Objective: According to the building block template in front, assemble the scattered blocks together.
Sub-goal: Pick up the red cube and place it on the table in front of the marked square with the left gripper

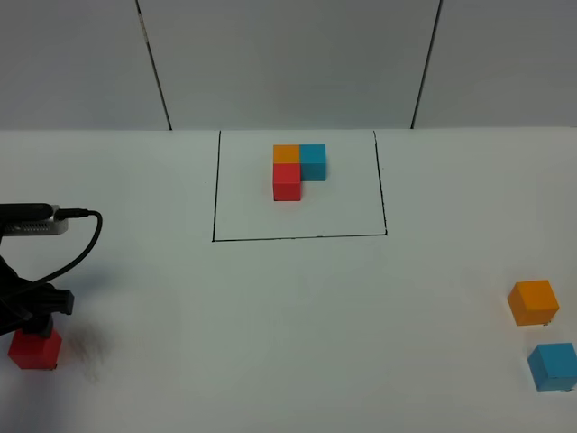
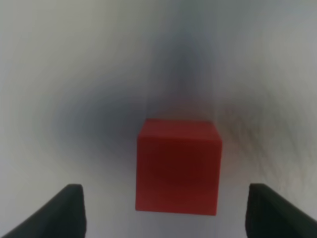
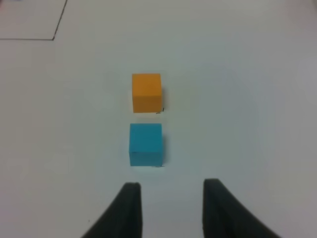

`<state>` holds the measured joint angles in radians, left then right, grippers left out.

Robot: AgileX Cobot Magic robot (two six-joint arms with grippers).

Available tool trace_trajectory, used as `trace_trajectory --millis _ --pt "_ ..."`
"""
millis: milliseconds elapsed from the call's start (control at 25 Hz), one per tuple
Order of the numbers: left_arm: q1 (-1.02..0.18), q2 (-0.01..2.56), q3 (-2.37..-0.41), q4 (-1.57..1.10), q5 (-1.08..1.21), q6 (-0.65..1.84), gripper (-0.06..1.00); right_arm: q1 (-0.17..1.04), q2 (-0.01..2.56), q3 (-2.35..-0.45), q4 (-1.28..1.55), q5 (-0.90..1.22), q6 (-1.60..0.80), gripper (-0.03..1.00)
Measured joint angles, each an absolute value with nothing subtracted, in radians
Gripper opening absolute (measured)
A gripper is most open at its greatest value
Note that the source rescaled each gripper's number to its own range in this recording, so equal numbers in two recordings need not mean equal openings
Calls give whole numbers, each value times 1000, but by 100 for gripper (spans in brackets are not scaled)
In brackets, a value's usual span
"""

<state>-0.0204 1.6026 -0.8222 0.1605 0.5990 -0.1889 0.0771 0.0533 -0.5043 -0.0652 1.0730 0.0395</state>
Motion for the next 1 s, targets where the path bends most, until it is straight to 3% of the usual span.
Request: trace_trajectory --millis 1000 --pt "-20 1778 -823 159 523 -189 69 77 53 -504 -65 1073 39 0"
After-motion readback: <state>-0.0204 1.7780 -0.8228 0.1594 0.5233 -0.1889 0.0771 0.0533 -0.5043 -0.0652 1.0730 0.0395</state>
